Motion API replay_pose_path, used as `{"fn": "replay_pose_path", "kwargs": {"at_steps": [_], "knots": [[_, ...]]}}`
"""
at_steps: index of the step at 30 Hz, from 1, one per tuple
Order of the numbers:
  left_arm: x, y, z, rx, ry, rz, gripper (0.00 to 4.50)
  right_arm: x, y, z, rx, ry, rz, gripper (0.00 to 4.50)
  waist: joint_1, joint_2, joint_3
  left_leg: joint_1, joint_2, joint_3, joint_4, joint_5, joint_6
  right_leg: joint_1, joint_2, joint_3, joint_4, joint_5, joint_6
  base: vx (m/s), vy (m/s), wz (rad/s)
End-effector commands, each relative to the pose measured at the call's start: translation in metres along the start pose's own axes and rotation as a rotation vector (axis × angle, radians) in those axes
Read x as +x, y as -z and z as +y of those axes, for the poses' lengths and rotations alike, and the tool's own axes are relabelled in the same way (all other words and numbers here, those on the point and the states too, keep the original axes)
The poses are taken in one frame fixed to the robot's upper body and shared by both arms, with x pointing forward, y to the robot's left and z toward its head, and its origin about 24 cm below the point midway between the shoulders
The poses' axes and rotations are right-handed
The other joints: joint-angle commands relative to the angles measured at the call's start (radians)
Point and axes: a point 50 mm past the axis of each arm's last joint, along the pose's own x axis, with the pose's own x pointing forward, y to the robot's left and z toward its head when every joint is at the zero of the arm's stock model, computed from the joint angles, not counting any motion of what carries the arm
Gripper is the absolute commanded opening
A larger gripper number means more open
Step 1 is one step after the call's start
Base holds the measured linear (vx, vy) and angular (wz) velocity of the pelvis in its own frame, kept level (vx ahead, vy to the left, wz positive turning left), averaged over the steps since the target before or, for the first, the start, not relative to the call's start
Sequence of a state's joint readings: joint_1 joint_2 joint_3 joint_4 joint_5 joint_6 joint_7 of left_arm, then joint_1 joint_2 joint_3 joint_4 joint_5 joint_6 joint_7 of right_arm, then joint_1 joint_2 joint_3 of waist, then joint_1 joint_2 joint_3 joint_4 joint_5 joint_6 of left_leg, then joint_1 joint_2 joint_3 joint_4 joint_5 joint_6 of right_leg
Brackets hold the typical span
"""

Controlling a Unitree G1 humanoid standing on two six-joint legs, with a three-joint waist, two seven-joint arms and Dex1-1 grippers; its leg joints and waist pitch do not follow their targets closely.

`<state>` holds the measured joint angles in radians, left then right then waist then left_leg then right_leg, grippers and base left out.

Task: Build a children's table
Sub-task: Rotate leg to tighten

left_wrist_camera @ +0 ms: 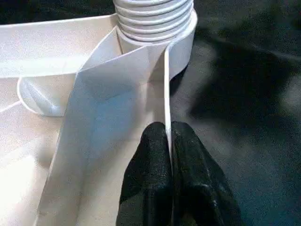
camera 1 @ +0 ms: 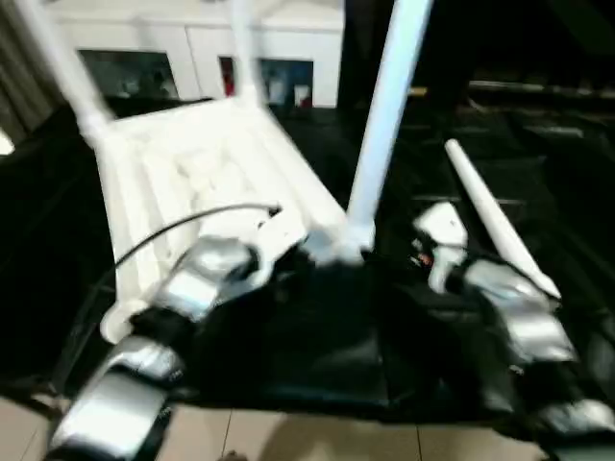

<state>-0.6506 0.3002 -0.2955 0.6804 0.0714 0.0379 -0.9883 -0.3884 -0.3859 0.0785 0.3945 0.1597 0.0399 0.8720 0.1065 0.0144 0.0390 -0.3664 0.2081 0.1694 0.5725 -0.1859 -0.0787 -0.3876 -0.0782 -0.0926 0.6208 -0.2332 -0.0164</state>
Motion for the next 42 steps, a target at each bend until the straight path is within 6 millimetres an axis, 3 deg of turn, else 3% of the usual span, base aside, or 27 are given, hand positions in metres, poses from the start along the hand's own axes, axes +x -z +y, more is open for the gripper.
{"fn": "replay_pose_path", "kwargs": {"at_steps": [1, 7, 12, 19, 29, 36, 42], "knots": [[0.004, -0.007, -0.01, 0.044, 0.08, -0.058, 0.0, 0.0, -0.006, 0.008, -0.01, -0.077, -0.006, 3.92, -0.001, -0.011, -0.06, 0.005, 0.031, -0.002, -0.044, -0.037, 0.133, 0.062, -0.068, 0.058, -0.053, 0.16, -0.247, 0.0, 0.0, 0.0], [-0.008, -0.003, -0.016, 0.067, 0.151, -0.047, 0.0, -0.004, -0.004, 0.022, -0.015, -0.208, 0.034, 3.92, 0.006, -0.014, -0.057, 0.003, 0.031, -0.003, -0.046, -0.058, 0.115, 0.061, -0.071, 0.057, -0.054, 0.116, -0.237, 0.0, 0.0, 0.0], [-0.013, -0.003, -0.022, 0.072, 0.187, -0.059, 0.0, -0.002, -0.002, 0.022, -0.043, -0.193, 0.06, 3.92, 0.005, -0.016, -0.057, 0.004, 0.03, -0.002, -0.047, -0.069, 0.092, 0.058, -0.071, 0.058, -0.057, 0.072, -0.228, 0.0, 0.0, 0.0], [-0.014, -0.004, -0.026, 0.077, 0.209, -0.06, 0.0, 0.001, 0.001, 0.017, -0.062, -0.147, 0.088, 3.92, 0.006, -0.01, -0.059, 0.005, 0.027, -0.002, -0.044, -0.052, 0.087, 0.057, -0.068, 0.059, -0.052, 0.102, -0.235, 0.0, 0.0, 0.0], [-0.016, -0.005, -0.024, 0.077, 0.205, -0.053, 0.0, 0.005, -0.002, 0.015, -0.039, -0.143, 0.056, 3.92, 0.004, -0.011, -0.062, 0.002, 0.026, -0.003, -0.039, -0.04, 0.095, 0.061, -0.067, 0.058, -0.045, 0.143, -0.239, 0.0, 0.0, 0.0], [-0.015, -0.005, -0.024, 0.071, 0.203, -0.051, 0.0, 0.006, 0.002, 0.016, -0.017, -0.154, 0.054, 3.14, 0.005, -0.013, -0.063, 0.002, 0.025, -0.003, -0.037, -0.042, 0.096, 0.061, -0.067, 0.058, -0.044, 0.136, -0.242, 0.0, 0.0, 0.0], [-0.016, -0.002, -0.025, 0.066, 0.203, -0.044, 0.0, 0.005, 0.009, 0.017, 0.004, -0.157, 0.071, 2.83, 0.005, -0.014, -0.064, 0.002, 0.025, -0.003, -0.036, -0.04, 0.099, 0.061, -0.067, 0.057, -0.043, 0.132, -0.243, 0.0, 0.0, 0.0]]}}
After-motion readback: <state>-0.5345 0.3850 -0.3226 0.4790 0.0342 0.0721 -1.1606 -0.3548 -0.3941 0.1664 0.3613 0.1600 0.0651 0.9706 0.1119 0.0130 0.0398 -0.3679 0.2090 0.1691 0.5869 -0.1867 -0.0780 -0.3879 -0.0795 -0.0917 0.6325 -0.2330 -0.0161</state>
